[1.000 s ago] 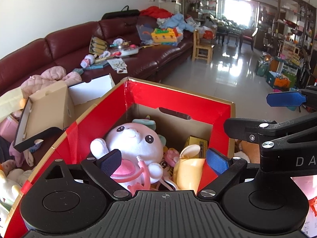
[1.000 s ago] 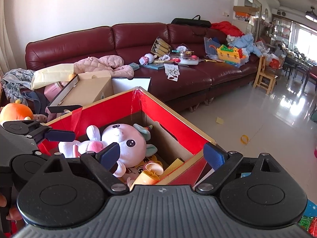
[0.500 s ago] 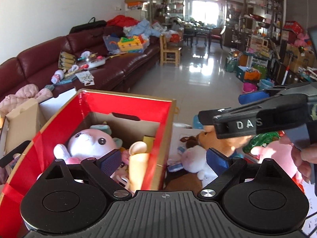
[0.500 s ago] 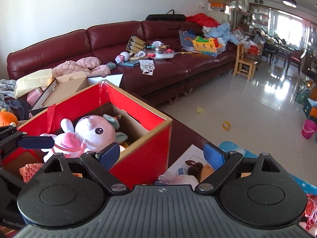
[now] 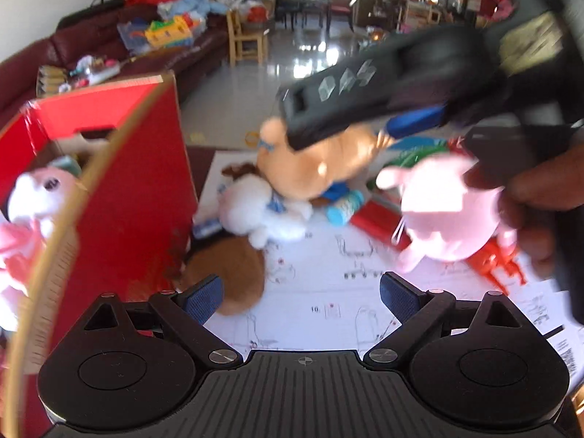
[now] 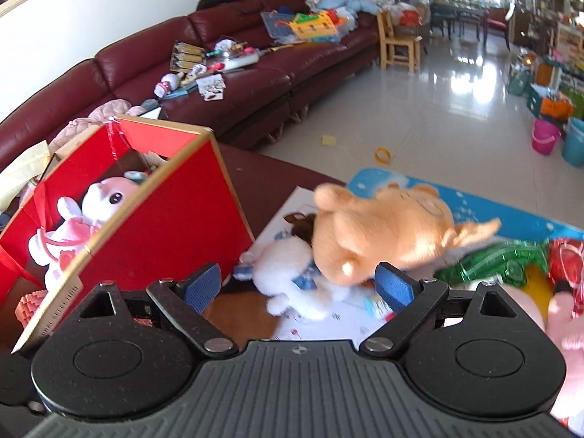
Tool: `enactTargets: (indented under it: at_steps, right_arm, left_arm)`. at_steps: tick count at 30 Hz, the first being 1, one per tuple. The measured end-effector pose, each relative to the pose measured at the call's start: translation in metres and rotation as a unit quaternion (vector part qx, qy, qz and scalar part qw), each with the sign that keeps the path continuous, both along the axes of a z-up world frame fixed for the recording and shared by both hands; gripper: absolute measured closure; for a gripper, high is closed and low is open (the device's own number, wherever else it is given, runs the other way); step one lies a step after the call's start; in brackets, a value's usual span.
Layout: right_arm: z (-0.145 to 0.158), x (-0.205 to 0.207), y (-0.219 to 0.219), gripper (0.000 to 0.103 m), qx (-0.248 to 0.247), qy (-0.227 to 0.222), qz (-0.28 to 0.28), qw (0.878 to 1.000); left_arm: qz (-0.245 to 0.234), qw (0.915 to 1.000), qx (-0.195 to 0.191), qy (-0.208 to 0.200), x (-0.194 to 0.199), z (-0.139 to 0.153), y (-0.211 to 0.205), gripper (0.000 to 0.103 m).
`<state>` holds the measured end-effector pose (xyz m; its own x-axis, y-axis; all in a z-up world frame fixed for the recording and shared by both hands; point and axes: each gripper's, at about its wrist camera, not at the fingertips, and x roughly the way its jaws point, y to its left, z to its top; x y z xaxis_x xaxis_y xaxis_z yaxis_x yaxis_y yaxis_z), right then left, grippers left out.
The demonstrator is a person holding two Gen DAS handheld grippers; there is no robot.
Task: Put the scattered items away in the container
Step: 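Move both grippers back over the table toward the brown plush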
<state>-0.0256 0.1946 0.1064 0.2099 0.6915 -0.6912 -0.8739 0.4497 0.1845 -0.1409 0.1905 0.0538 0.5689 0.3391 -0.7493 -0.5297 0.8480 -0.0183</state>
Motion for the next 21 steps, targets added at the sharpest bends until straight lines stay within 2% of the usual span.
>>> enactTargets:
  at_steps: [4, 10, 16, 21]
  right_arm:
    - [-0.014, 0.016, -0.014, 0.010, -0.005, 0.021, -0.026, 0.999]
    - [-0.028, 0.033, -0.032, 0.010, 0.003, 0.049, -0.050, 0.998]
    - [-0.038, 0.035, -0.036, 0.010, 0.006, 0.076, -0.050, 0.996]
    - [-0.043, 0.035, -0.037, 0.010, 0.005, 0.088, -0.047, 0.995]
  left_arm:
    - [0.021, 0.9995, 0.002, 0.023, 0.018, -0.044, 0.016, 0.005]
    - [0.050, 0.9982, -0.006, 0.033, 0.047, -0.082, 0.058, 0.005]
    - [0.092, 0.9939, -0.049, 0.036, 0.061, -0.107, 0.102, 0.005]
    - [0.061, 0.9966, -0.029, 0.049, 0.066, -0.114, 0.093, 0.001]
